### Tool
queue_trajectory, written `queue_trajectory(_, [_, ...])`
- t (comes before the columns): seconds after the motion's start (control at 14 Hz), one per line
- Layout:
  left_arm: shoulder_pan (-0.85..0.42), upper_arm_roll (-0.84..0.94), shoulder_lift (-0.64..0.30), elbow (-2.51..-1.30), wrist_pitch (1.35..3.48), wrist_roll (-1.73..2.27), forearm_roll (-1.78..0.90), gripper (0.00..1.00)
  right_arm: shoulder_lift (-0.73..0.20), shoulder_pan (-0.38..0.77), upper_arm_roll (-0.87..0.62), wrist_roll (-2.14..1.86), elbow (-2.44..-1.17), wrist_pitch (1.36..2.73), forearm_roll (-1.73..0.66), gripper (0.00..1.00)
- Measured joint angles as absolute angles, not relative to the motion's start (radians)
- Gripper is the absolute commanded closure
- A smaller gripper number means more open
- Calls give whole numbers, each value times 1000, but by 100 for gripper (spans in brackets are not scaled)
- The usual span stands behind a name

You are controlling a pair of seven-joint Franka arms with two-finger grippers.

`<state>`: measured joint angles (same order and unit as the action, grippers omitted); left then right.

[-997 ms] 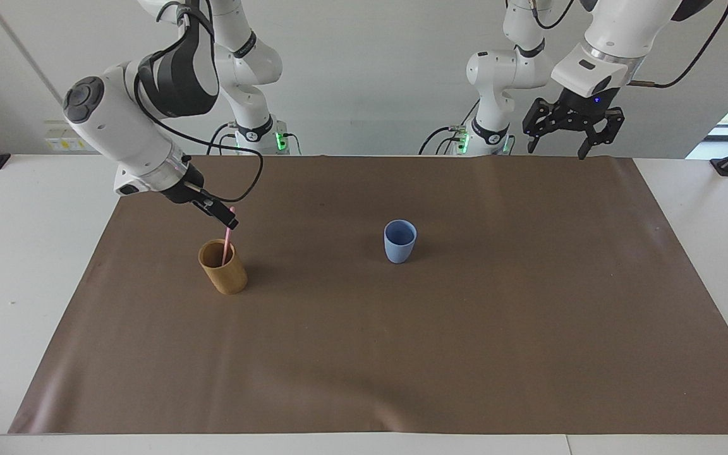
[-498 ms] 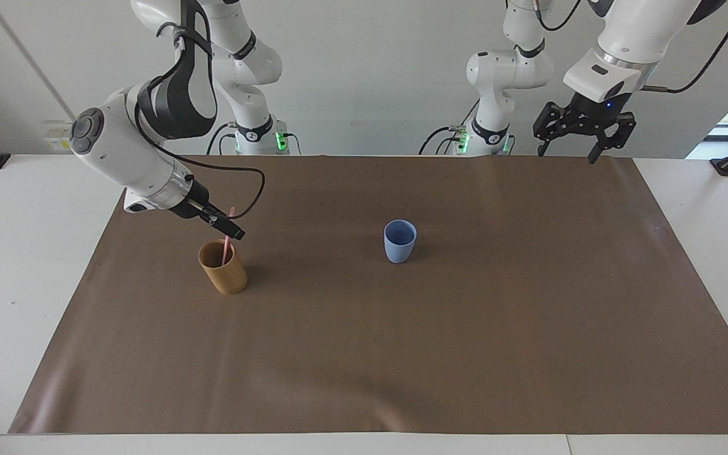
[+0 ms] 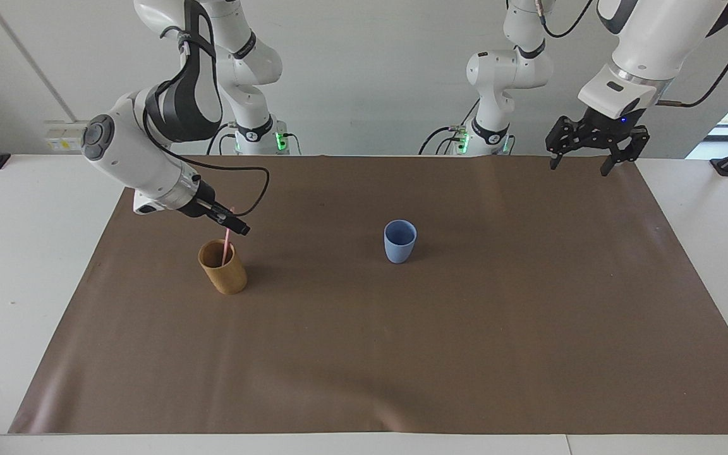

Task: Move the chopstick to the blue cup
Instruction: 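Reach the right gripper to the chopstick in the tan cup and grasp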

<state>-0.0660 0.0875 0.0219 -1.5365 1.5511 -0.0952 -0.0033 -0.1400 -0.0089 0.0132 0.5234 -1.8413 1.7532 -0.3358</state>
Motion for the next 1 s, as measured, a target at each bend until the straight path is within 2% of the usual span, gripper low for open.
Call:
queue_trajectory(0.07, [-66,88,25,-1536,1550,-95,-3,0,-140,-9,13,518,-1842,1753,-336,99])
queue_trajectory(0.14, [-66,87,26,-1537,1550,-95,-3,0,-140,-9,13,514,-1842,1752,-336,100])
queue_trajectory(0.57, [-66,86,29,-1537,1547,-95,-3,0,-140,-20,13,480,-1828,1708,-336,100])
queue_trajectory(1.0, [-65,84,46,-1537,1437,6,-3,0,-137,-66,16,479,-1754,1600,-364,100])
